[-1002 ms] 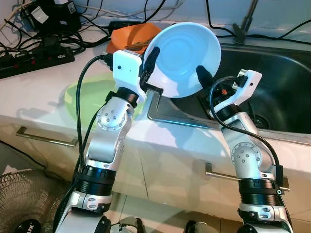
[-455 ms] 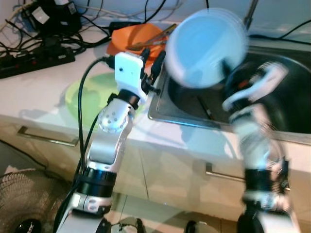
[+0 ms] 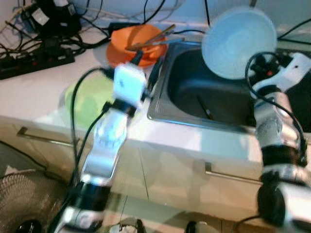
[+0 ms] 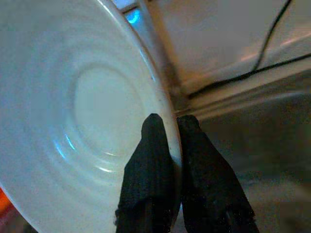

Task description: Kitchen organization

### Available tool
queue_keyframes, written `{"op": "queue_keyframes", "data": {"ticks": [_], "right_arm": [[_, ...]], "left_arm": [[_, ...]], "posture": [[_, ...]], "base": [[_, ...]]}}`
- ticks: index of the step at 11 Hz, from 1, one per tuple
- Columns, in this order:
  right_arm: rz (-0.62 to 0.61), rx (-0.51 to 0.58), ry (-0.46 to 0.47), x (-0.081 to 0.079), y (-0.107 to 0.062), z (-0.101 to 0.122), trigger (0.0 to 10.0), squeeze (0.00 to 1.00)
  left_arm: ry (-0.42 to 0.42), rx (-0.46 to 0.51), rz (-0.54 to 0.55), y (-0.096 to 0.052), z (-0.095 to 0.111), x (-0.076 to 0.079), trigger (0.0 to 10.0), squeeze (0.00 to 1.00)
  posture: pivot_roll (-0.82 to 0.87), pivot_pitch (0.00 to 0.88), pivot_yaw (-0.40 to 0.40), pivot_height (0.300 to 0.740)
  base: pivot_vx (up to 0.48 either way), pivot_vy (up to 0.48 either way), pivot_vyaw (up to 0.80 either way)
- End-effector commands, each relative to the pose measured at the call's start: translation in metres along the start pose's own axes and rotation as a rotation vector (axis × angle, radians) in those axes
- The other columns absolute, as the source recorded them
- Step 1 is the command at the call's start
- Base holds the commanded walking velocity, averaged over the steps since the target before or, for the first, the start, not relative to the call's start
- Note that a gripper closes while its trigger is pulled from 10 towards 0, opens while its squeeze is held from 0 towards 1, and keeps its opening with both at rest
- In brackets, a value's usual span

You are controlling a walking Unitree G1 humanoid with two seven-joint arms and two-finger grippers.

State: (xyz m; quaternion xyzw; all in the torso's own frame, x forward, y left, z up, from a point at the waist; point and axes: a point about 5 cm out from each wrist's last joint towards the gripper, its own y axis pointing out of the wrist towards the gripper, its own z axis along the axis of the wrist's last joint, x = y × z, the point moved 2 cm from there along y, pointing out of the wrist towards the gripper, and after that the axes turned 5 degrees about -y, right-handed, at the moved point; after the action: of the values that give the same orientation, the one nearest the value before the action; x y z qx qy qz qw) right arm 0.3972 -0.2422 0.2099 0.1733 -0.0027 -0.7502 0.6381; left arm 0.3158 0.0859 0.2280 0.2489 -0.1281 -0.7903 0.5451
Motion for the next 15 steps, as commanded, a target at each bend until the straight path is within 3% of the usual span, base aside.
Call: {"op": "queue_keyframes", "data": {"ticks": [1,2,9,13,15], "right_arm": [[0.016,0.067,-0.045,-0.007,0.006,0.015,10.0,0.00],[0.019,0.071,-0.085,-0.008,0.009,0.014,10.0,0.00],[0.017,0.041,-0.268,-0.009,0.013,-0.004,10.0,0.00],[-0.009,0.024,-0.341,-0.009,0.013,-0.008,10.0,0.00],[-0.019,-0.012,-0.482,-0.008,0.018,-0.005,10.0,0.00]], "left_arm": [[0.025,0.040,-0.005,0.000,0.007,0.004,10.0,0.00],[0.087,0.061,-0.026,-0.005,0.007,0.010,10.0,0.00],[0.017,-0.013,0.155,-0.024,-0.033,0.000,10.0,0.00],[-0.015,0.000,0.113,-0.022,-0.037,0.010,10.0,0.00],[-0.033,0.000,0.069,-0.021,-0.037,0.019,10.0,0.00]], "posture": [[0.06,0.039,0.054,0.740],[0.06,0.035,0.051,0.740],[0.07,0.029,0.032,0.740],[0.07,0.037,0.031,0.740],[0.08,0.041,0.028,0.740]], "base": [[0.000,0.000,0.00],[0.000,0.000,0.00],[0.000,0.000,0.00],[0.000,0.000,0.00],[0.000,0.000,0.00]]}}
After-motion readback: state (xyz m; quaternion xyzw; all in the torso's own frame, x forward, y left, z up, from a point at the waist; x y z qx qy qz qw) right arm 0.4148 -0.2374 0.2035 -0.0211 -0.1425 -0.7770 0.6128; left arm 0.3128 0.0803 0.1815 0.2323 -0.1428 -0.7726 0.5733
